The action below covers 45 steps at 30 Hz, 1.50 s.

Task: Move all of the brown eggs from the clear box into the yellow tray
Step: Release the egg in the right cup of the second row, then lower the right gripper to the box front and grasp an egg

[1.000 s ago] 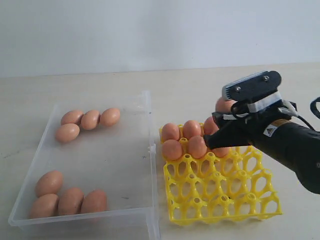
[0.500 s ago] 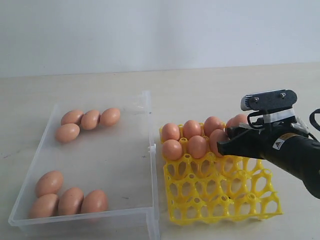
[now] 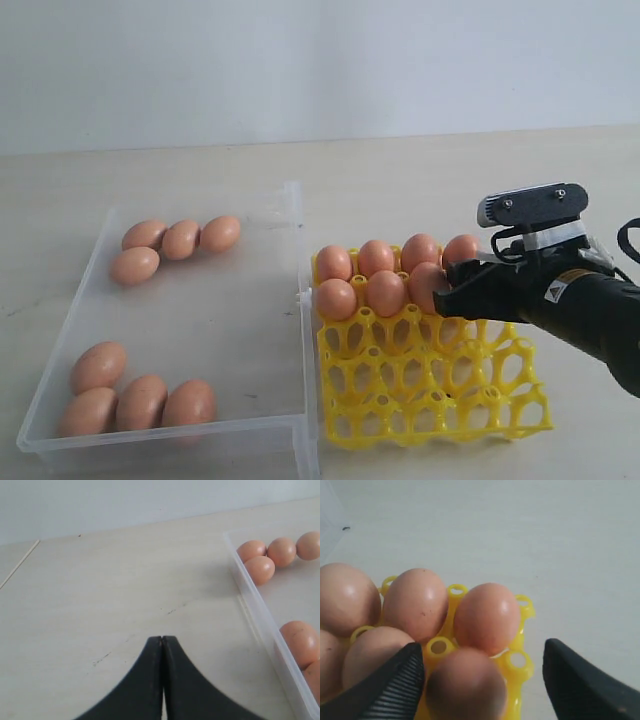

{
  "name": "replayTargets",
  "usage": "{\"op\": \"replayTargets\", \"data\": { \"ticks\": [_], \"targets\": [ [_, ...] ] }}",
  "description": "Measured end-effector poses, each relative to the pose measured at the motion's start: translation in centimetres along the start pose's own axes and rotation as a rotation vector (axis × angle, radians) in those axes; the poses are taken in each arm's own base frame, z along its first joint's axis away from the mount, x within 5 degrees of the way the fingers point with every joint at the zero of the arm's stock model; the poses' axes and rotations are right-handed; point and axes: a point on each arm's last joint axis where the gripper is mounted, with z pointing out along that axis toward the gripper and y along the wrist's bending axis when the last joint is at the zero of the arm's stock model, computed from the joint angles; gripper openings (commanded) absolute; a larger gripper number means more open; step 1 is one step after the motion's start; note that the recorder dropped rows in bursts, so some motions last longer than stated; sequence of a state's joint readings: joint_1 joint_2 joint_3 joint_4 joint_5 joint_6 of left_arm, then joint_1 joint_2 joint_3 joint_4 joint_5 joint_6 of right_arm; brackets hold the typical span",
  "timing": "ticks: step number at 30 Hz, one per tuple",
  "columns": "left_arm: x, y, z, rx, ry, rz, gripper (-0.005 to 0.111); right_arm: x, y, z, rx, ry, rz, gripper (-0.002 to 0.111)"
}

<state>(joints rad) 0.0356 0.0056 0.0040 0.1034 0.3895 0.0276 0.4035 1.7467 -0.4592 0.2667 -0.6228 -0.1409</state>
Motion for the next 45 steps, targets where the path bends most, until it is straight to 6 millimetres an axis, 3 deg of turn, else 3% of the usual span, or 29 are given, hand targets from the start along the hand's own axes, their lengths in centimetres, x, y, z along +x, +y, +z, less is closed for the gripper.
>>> {"op": "replayTargets", "data": {
  "ticks": [3,6,10,13,15,18,21,28,30,36,45],
  "targets": [
    [0.0,0.0,0.0,0.0,0.0,0.0,0.0,-0.9,0.0,-1.0,-0.014,-0.008,0.0,0.05],
    [0.0,0.0,0.0,0.0,0.0,0.0,0.0,-3.2,0.0,-3.1,-0.029,-0.091,-0.008,0.043],
    [0.0,0.0,0.0,0.0,0.0,0.0,0.0,-7.9,0.4,-6.8,-0.096,-0.187,-0.037,0.02],
    [0.0,0.0,0.0,0.0,0.0,0.0,0.0,-11.0,2.1,-8.8,-0.187,-0.164,-0.108,-0.001],
    [0.0,0.0,0.0,0.0,0.0,0.0,0.0,-12.8,3.7,-9.4,-0.242,-0.137,-0.154,0.0],
    [0.0,0.0,0.0,0.0,0.0,0.0,0.0,-13.9,6.8,-9.1,-0.329,-0.024,-0.217,0.0],
    [0.0,0.0,0.0,0.0,0.0,0.0,0.0,-13.8,10.9,-7.9,-0.421,0.14,-0.26,0.009],
    [0.0,0.0,0.0,0.0,0.0,0.0,0.0,-11.9,19.6,-4.0,-0.584,0.425,-0.277,0.056],
    [0.0,0.0,0.0,0.0,0.0,0.0,0.0,-10.9,21.6,-2.8,-0.613,0.503,-0.271,0.063],
    [0.0,0.0,0.0,0.0,0.0,0.0,0.0,-7.8,24.1,-0.1,-0.614,0.66,-0.255,0.064],
    [0.0,0.0,0.0,0.0,0.0,0.0,0.0,-4.5,25.0,2.1,-0.593,0.767,-0.243,0.062]
  ]
}}
